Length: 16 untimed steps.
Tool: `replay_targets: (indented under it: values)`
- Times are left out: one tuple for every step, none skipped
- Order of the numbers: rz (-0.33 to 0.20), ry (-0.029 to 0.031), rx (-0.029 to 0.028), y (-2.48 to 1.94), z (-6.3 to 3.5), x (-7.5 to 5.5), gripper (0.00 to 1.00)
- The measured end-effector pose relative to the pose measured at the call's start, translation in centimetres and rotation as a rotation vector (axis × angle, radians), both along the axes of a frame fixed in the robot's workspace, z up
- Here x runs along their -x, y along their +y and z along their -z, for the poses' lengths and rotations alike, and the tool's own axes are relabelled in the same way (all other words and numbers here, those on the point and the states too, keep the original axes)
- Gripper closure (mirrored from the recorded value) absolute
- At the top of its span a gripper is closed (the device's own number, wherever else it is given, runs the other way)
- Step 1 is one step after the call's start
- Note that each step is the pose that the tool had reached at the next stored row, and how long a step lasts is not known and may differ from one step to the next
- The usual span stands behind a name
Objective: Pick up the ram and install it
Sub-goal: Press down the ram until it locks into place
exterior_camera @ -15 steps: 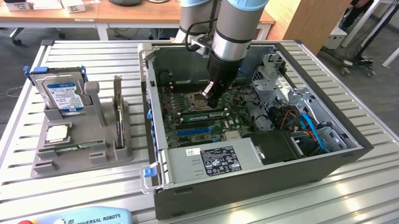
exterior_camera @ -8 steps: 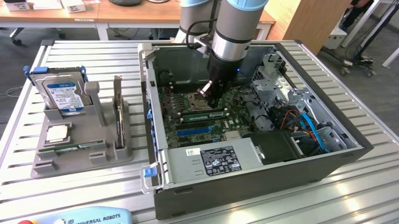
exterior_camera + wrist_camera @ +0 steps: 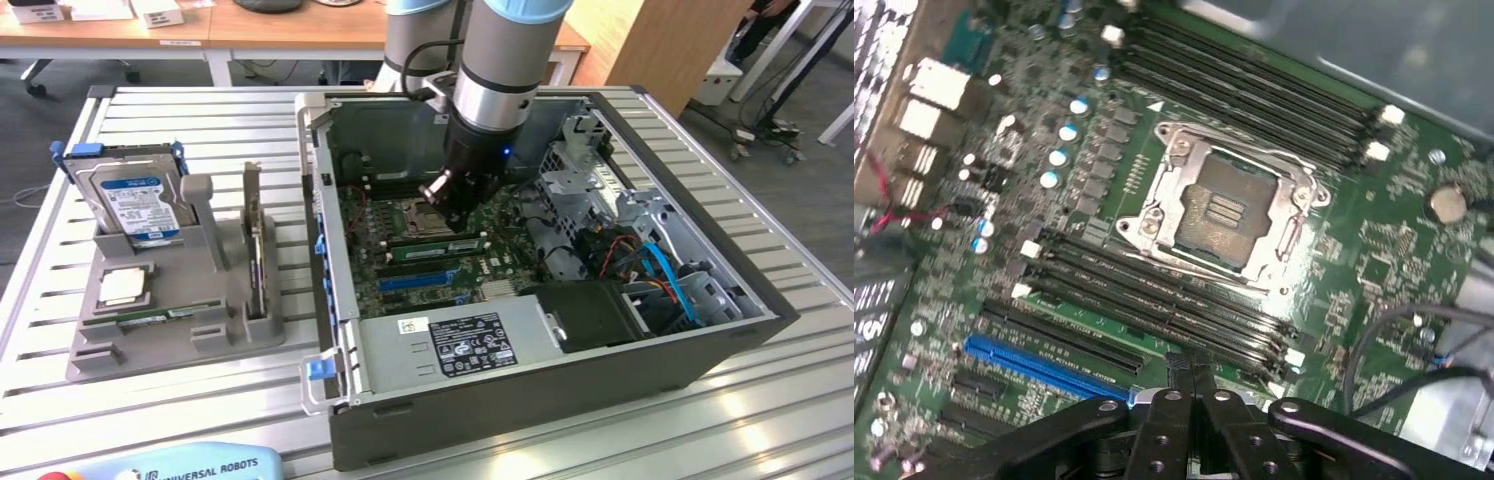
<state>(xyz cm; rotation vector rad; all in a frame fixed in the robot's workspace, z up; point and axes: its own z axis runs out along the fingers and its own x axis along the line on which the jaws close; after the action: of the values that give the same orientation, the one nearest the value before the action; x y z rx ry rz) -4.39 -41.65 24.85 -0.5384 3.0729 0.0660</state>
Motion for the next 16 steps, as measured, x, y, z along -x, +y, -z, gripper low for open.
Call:
replay_targets:
  values:
    - [0.018,0.0,0.0,0.0,0.0,0.0,0.9]
    - [0.036,-0.0001,-0.0001,0.0,0.01,0.0,0.9]
    - [0.053,0.0,0.0,0.0,0.01,0.0,0.9]
    - [0.071,-0.0001,0.0,0.0,0.01,0.0,0.9]
    - [0.089,-0.0001,-0.0001,0.0,0.02,0.0,0.9]
    - [0.108,-0.0001,-0.0001,0.0,0.02,0.0,0.9]
    - [0.125,-0.0001,-0.0002,0.0,0.03,0.0,0.9]
    - [0.144,-0.0001,-0.0001,0.0,0.03,0.0,0.9]
    - [0.161,-0.0001,-0.0002,0.0,0.03,0.0,0.9]
    - [0.179,-0.0001,-0.0001,0.0,0.03,0.0,0.9]
    - [0.197,-0.0001,-0.0001,0.0,0.03,0.0,0.9]
    - [0.214,-0.0001,-0.0001,0.0,0.04,0.0,0.9]
    - [0.231,-0.0001,-0.0001,0.0,0.04,0.0,0.9]
    - [0.249,-0.0001,-0.0001,0.0,0.04,0.0,0.9]
    - [0.268,-0.0001,-0.0001,0.0,0.04,0.0,0.9]
    - [0.285,-0.0001,-0.0001,0.0,0.04,0.0,0.9]
